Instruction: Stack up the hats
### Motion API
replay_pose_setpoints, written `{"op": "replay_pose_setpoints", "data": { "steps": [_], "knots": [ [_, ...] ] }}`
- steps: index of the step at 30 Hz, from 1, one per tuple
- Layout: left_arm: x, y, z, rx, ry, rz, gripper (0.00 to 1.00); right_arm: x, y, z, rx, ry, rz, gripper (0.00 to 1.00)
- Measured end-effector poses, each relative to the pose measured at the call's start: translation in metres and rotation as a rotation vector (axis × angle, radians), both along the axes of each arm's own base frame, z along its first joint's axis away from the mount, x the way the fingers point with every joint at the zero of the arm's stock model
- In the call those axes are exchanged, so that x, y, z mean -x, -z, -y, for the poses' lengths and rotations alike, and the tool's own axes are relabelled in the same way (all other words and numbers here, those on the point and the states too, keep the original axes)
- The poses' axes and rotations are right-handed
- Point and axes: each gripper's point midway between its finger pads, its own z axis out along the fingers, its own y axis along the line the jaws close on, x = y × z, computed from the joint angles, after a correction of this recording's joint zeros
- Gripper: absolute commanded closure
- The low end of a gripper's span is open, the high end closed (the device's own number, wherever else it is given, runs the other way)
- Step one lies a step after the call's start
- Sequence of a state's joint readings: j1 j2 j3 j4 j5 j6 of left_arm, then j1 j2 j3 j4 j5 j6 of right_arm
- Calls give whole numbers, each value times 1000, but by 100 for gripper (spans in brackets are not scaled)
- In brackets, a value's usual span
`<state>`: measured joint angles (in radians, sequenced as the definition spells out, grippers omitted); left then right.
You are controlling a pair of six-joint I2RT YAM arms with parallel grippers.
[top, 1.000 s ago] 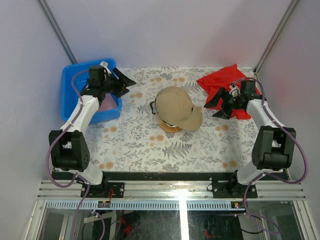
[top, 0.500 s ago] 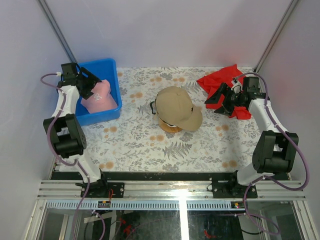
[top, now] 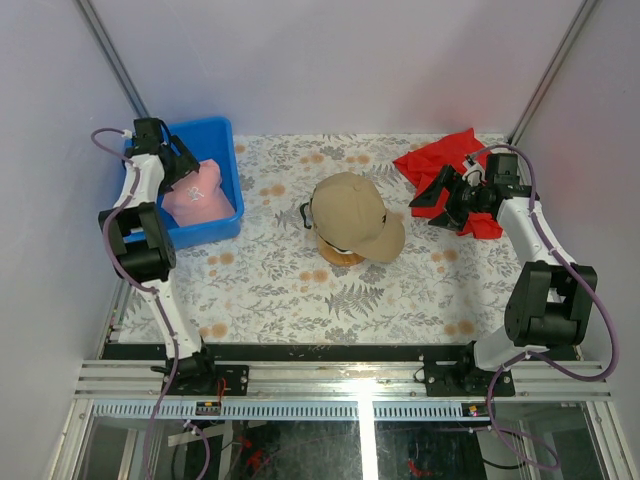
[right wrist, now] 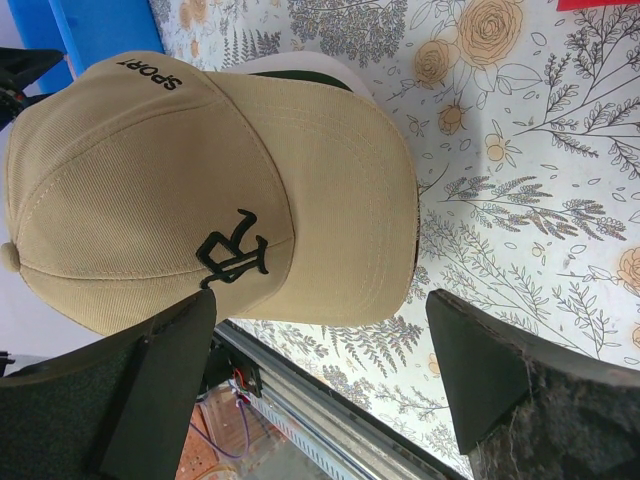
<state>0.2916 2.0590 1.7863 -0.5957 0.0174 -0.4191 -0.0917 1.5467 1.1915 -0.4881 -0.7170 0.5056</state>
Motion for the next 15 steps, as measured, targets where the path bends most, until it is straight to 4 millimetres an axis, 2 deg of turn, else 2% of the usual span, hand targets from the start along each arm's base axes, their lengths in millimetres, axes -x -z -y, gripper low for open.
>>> {"op": "replay_pose_setpoints", "data": {
  "steps": [8,11,12,13,14,15],
  "knots": [
    [-9,28,-5,-57,99,-64,9,0,0,0,0,1,-1,8],
    [-9,33,-3,-65,132,-75,14,0,0,0,-1,2,-2,8],
    [-10,35,-2,-66,142,-78,16,0,0,0,-1,2,-2,8],
    [-10,36,-1,-67,150,-80,24,0,0,0,-1,2,-2,8],
    [-11,38,-1,-69,157,-83,39,0,0,0,-1,2,-2,8],
    [-11,39,0,-70,161,-87,50,0,0,0,-2,3,-3,8]
  ]
}}
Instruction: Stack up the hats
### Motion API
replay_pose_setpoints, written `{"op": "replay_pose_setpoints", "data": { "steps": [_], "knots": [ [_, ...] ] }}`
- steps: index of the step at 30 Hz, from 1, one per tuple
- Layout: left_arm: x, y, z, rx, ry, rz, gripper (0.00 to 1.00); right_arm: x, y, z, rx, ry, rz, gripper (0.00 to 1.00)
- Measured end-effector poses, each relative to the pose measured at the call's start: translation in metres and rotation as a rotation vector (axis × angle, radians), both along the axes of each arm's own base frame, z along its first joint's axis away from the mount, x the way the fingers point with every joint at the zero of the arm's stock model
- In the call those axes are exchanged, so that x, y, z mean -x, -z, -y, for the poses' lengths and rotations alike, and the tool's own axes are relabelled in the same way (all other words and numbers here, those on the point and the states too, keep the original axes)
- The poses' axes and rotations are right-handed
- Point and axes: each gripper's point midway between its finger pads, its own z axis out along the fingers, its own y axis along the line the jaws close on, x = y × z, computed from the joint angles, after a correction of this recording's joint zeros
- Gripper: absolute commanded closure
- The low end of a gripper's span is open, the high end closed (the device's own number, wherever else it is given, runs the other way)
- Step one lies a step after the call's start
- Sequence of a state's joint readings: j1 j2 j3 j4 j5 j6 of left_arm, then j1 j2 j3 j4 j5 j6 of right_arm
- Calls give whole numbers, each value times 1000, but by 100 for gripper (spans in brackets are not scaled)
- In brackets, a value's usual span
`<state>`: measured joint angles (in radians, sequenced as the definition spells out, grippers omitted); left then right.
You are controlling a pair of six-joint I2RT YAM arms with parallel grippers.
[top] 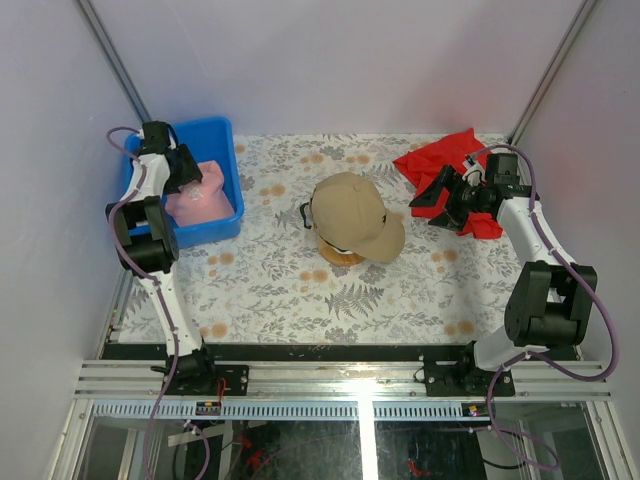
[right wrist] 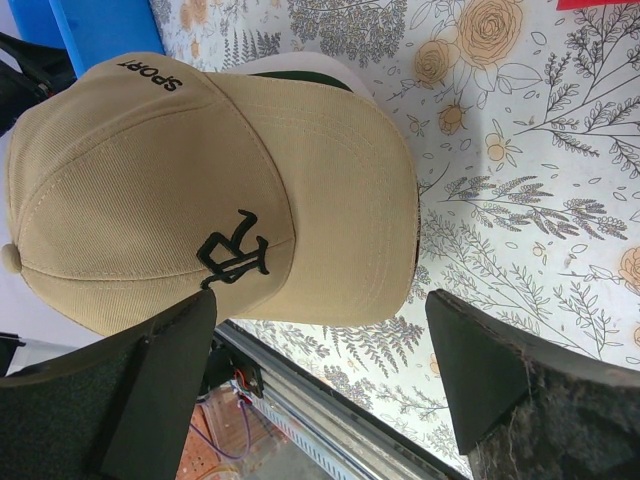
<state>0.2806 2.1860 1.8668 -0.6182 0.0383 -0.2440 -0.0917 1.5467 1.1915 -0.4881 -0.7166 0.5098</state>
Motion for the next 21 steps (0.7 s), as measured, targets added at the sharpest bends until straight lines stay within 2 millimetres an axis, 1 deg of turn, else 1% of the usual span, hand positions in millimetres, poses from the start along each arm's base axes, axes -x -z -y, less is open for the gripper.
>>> {"op": "replay_pose_setpoints", "data": {
  "steps": [1,6,7,13,16,19,21],
  "knots": [
    [0,1,1,3,0,-3,59,0,0,0,-1,1,-1,8],
    [0,9,6,5,19,-19,95,0,0,0,-5,6,-6,8],
    [0,9,7,8,19,-19,99,0,0,0,-5,7,-6,9],
    [0,10,11,32,17,-15,100,0,-1,0,-9,10,-9,10],
    [5,8,18,69,7,-12,100,-1,-1,0,-9,11,-7,11],
    [10,-8,26,108,-7,17,100,-2,-2,-1,-11,13,-4,11],
    [13,-28,32,138,-19,56,100,-3,-2,-1,-13,14,-1,11]
  ]
}}
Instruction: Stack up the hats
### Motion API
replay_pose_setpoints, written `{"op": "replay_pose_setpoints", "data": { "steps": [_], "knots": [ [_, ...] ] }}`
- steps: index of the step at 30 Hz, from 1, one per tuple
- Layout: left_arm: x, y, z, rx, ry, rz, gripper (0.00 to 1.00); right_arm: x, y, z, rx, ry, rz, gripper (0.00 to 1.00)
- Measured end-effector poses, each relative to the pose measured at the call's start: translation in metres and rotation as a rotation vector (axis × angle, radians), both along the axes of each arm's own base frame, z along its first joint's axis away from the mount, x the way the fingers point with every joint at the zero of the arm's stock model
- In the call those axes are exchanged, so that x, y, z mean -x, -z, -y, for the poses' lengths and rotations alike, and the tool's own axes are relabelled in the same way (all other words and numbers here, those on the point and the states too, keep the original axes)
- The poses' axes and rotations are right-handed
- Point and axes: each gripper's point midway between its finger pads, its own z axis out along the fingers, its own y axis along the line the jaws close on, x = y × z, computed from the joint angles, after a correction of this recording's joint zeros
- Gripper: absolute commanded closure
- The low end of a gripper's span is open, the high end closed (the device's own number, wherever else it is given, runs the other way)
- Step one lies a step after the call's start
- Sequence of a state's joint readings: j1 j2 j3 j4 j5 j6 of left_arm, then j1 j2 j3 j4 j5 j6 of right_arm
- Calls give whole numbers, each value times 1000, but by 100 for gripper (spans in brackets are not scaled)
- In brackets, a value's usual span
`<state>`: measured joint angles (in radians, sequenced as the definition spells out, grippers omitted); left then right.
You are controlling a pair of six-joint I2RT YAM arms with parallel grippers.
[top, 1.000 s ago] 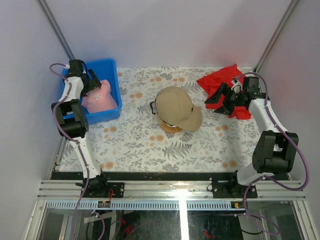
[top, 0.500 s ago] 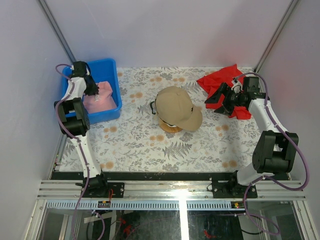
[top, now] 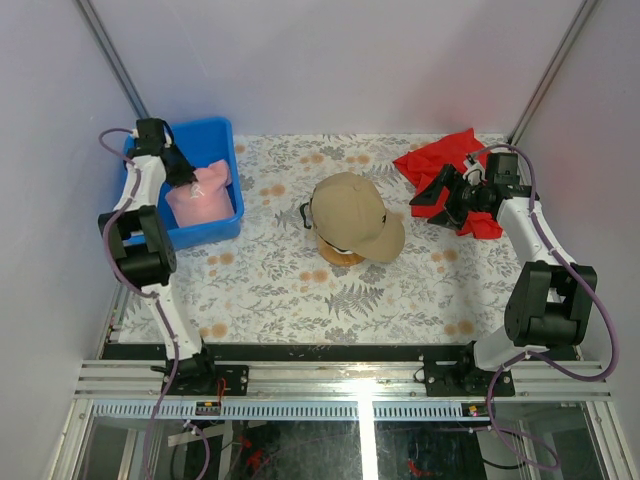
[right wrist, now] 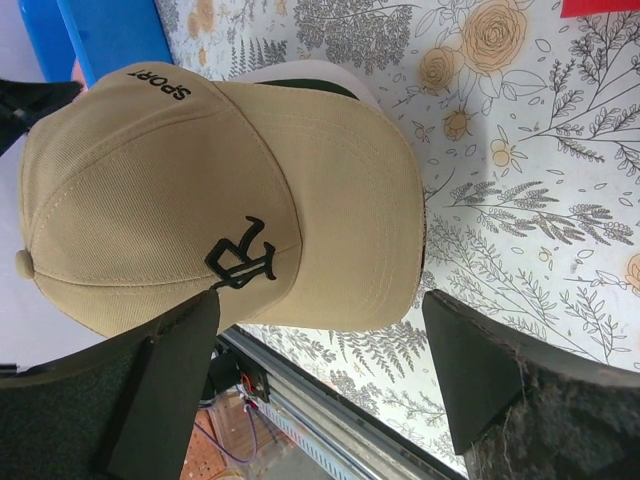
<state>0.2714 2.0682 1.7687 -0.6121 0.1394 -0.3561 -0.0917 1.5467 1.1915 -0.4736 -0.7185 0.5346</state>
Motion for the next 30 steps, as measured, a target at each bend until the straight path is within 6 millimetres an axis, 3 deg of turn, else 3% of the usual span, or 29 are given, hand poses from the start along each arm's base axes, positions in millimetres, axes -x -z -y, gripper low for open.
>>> {"op": "replay_pose_setpoints", "data": {
  "steps": [9,14,20,25,30],
  "knots": [
    [18,-136,19,92,-54,274,100,-6,-5,-1,-15,7,25,12],
    [20,-177,26,160,-69,359,100,-7,-9,-6,-33,-6,37,12],
    [24,-204,41,278,-88,400,100,-11,-25,-28,-44,-58,90,12],
    [33,-236,56,381,-98,450,100,-12,-68,-70,-50,-168,219,10],
    [50,-280,68,465,-116,528,100,-8,-144,-109,-104,-228,418,11]
  ]
}}
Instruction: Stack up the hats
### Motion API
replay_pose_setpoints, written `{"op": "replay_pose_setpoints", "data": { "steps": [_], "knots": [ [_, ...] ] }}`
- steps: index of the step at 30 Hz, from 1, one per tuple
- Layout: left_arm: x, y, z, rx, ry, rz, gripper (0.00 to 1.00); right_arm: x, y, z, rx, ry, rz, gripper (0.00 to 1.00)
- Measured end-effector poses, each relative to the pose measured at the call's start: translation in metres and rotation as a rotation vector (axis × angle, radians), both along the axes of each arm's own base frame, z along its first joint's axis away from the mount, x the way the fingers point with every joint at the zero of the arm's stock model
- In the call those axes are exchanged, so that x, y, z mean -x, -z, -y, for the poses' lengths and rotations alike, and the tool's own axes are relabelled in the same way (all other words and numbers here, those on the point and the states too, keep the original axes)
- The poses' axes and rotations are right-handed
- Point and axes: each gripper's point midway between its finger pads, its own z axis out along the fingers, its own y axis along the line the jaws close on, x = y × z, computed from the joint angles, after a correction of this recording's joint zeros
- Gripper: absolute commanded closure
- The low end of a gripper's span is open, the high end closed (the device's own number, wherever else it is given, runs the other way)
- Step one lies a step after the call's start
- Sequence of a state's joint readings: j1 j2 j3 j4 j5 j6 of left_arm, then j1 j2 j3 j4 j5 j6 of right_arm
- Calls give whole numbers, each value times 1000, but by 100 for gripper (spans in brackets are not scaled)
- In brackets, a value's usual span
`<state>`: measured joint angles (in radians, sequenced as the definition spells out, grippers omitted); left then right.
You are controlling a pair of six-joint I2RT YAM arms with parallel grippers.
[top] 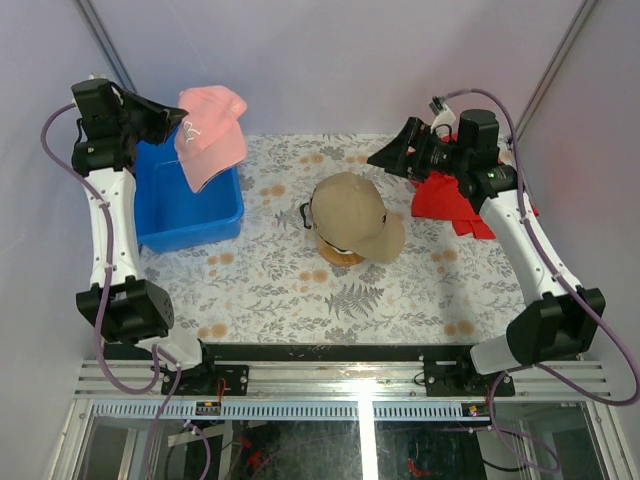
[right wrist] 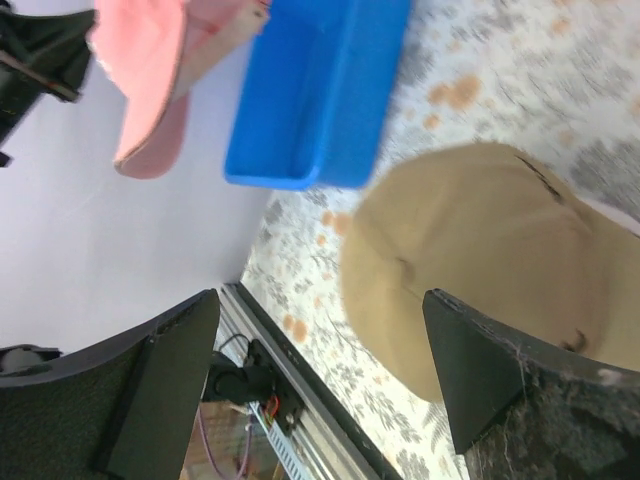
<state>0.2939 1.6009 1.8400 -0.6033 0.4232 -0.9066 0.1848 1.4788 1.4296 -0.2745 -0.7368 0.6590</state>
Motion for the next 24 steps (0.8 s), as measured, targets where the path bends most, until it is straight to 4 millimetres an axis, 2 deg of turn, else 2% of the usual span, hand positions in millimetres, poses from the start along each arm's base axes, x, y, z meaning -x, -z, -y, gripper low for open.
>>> {"op": "replay_pose_setpoints", "data": {
  "steps": [3,5,8,12,16,20,24],
  "knots": [
    [11,-24,10,44,-6,45,100,9,-39,-21,-30,-1,119,12],
    [17,-37,16,72,-8,71,100,17,-57,-38,-38,-6,191,14],
    [20,-51,30,113,5,99,100,29,-70,-67,-48,-35,255,14],
    [20,-55,61,158,61,96,100,36,-69,-108,-51,-80,276,14],
    [21,-54,91,177,116,84,100,34,-56,-140,-41,-106,266,14],
    [21,-47,114,187,159,69,100,34,-57,-160,-44,-127,269,13],
    [17,-37,122,193,167,46,100,38,-69,-170,-72,-141,288,13]
  ]
}}
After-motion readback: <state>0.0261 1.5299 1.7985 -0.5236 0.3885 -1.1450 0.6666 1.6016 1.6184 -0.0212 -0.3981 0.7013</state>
